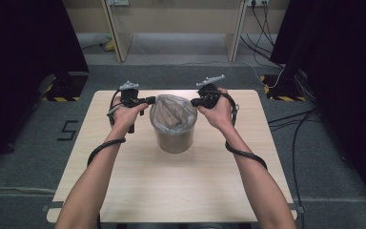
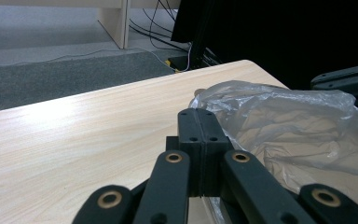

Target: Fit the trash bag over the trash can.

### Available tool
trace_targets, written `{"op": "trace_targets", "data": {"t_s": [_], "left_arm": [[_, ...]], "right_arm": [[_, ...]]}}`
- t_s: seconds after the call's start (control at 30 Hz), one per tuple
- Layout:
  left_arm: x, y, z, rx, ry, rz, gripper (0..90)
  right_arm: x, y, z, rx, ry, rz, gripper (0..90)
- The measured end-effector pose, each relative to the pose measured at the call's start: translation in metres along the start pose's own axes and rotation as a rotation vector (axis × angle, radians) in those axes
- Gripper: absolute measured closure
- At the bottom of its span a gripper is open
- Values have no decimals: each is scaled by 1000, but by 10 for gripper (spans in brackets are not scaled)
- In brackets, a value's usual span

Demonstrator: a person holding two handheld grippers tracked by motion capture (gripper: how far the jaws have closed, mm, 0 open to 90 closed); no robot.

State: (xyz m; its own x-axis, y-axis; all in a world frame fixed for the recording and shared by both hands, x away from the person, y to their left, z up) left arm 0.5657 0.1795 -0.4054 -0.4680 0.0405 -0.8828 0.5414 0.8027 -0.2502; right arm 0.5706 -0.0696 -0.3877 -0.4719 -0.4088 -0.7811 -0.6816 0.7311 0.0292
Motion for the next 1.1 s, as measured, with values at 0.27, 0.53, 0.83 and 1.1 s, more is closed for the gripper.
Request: {"op": "trace_targets", "data": {"t_s": [0.27,0.53,0.83,1.1], "left_arm": [[-1,1,2,-4,-4,5,895],[-2,0,6,-9,0,6,896],[-3,0,7,0,-2,17,887],[-8,-1,-5,21,-14,29,708]], "right_arm": [[-3,-1,-6,-5,-32,14,900],[2,-9,0,13,-11,44,900],[8,-12,3,19,27,46,865],[0,-17,-10,44,-9,60,702]]}}
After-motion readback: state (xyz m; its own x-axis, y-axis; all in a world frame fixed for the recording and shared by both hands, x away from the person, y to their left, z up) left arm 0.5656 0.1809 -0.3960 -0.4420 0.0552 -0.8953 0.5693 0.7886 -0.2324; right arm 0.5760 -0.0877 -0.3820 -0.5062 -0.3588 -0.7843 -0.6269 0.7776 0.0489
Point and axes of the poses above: each handheld gripper's, and its own axes: z roughly forward along the jaws, x roughly out of its underside, y roughly to its left, the point moved 4 cm from there along z, roughly forward along the jaws, and after that the axes turned 2 degrees about -y, right-handed, at the moved point
